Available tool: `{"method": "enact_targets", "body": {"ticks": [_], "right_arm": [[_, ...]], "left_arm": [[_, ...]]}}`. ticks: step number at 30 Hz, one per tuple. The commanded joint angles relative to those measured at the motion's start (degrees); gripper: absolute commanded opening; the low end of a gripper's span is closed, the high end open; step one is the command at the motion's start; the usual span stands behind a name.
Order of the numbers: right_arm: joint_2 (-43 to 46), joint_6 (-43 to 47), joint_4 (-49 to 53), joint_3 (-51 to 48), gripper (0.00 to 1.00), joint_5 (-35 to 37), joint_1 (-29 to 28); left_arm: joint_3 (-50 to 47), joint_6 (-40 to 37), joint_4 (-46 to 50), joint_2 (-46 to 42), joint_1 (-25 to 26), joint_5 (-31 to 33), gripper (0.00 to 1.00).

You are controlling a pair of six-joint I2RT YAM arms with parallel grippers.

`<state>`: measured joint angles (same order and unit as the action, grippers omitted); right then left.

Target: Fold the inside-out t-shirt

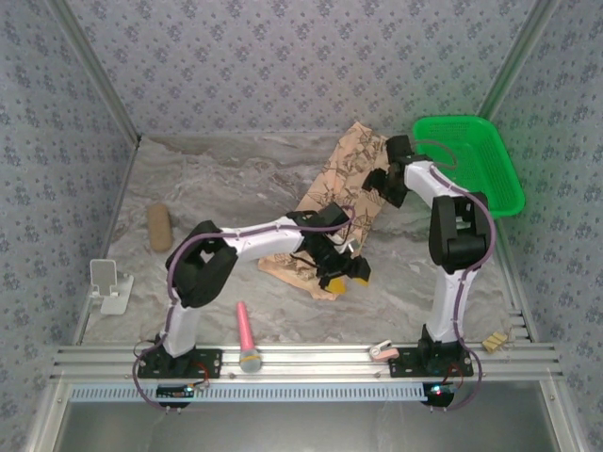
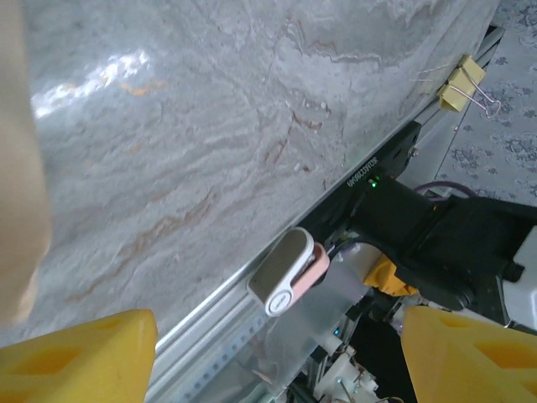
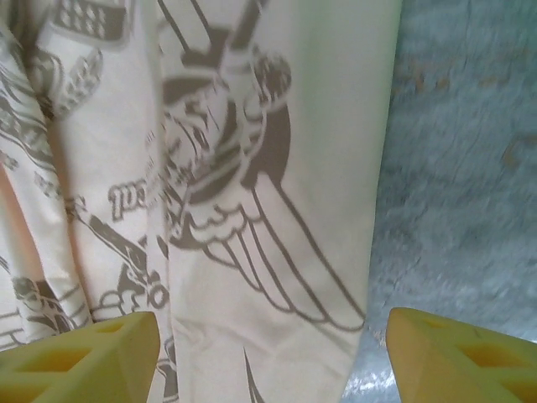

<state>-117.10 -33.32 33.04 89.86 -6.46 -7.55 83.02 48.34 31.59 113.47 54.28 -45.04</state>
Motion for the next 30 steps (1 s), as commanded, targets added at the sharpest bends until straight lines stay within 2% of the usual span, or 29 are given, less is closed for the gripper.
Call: {"method": "enact_targets", "body": {"ticks": [1, 4, 7, 8, 10, 13, 17, 21, 25, 27, 30], "right_arm": [[-3.6, 3.8, 1.7, 3.9, 0.73, -1.1, 0.5], [-5.7, 2.7, 1.7, 5.3, 0.73, -2.4, -0.4], [-7.1, 1.3, -2.0, 5.3, 0.73, -3.9, -1.6], [-7.8, 1.2, -2.6, 5.5, 0.73, -4.5, -1.9], [-9.1, 1.3, -2.9, 6.6, 0.73, -4.9, -2.6], [-11.0, 2.4, -2.7, 8.4, 0.73, -6.8, -3.3], [-12.8, 6.4, -1.5, 10.9, 0.72, -8.4, -4.8], [-14.1, 10.0, 0.0, 13.4, 0.72, -8.8, -6.4], [-15.6, 10.4, 0.9, 15.1, 0.72, -10.1, -7.3], [-16.1, 10.2, 1.1, 15.5, 0.72, -10.1, -8.0], [-16.7, 9.2, 3.7, 16.0, 0.72, -8.6, -9.2]], "left_arm": [[2.3, -9.2, 12.3, -9.7, -3.5, 9.7, 0.77], [4.1, -16.8, 19.8, -11.4, -7.4, 25.7, 0.77], [2.4, -22.0, 17.7, -9.5, -10.5, 36.4, 0.77], [1.0, -23.6, 15.2, -8.5, -11.4, 38.0, 0.77], [-1.1, -25.4, 11.2, -5.9, -12.5, 37.7, 0.76], [-3.9, -25.9, 7.6, -3.4, -12.0, 33.7, 0.74], [-9.0, -28.4, 4.3, -5.9, -6.8, 33.3, 0.74], [-13.0, -28.8, 6.6, -7.3, -3.2, 30.7, 0.74], [-16.3, -26.3, 6.9, -8.0, 0.2, 25.3, 0.74], [-16.3, -26.3, 5.6, -7.7, 2.9, 22.7, 0.74], [-12.3, -28.8, 7.7, -5.2, 7.2, 23.3, 0.74]]}}
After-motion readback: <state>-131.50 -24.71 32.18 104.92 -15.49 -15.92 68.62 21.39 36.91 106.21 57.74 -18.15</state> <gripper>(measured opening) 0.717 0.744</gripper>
